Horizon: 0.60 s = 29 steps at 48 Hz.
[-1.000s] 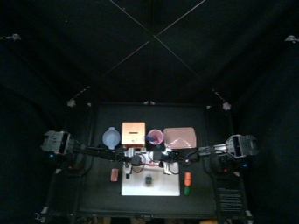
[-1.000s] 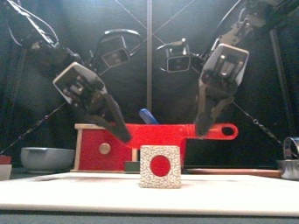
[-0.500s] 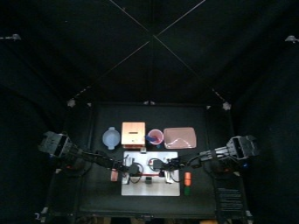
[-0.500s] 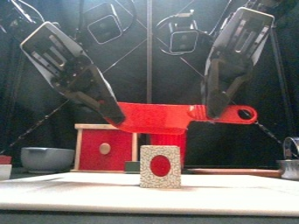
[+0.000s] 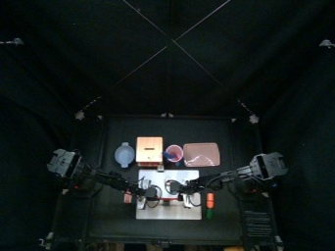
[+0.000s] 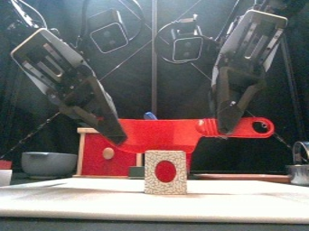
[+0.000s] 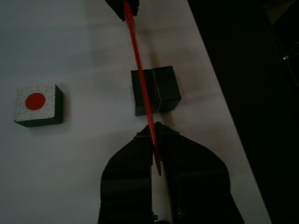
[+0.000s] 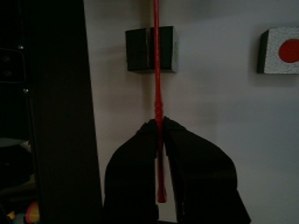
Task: Cut the sushi into 4 pieces with the knife
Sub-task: Cut the sushi into 4 pieces
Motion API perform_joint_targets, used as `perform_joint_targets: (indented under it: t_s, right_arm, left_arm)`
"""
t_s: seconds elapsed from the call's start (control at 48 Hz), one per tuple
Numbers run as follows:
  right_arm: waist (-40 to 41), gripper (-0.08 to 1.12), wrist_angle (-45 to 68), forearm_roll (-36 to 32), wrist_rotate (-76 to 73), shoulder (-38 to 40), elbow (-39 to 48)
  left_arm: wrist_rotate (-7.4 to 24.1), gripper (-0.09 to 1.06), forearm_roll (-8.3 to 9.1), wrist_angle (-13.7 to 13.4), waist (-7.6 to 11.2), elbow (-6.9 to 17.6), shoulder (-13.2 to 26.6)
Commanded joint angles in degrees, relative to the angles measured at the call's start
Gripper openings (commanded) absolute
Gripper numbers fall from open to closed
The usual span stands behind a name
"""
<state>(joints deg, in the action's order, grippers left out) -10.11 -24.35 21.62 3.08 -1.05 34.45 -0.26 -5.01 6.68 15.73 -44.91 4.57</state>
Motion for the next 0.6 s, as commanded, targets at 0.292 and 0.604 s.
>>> perform_joint_targets:
  t_s: [0.292, 0.604]
  right_arm:
    - [-0.7, 0.23, 0.1, 0.1, 0.2, -0.7, -1.1]
    - [-1.1, 0.23, 0.4, 0.4, 0.2, -3.4, -1.1]
  left_arm:
    - [0.3, 0.41, -1.76, -0.4, 1.23, 0.2, 1.1]
    - [0.1, 0.41, -1.76, -1.0, 1.05, 0.2, 4.0]
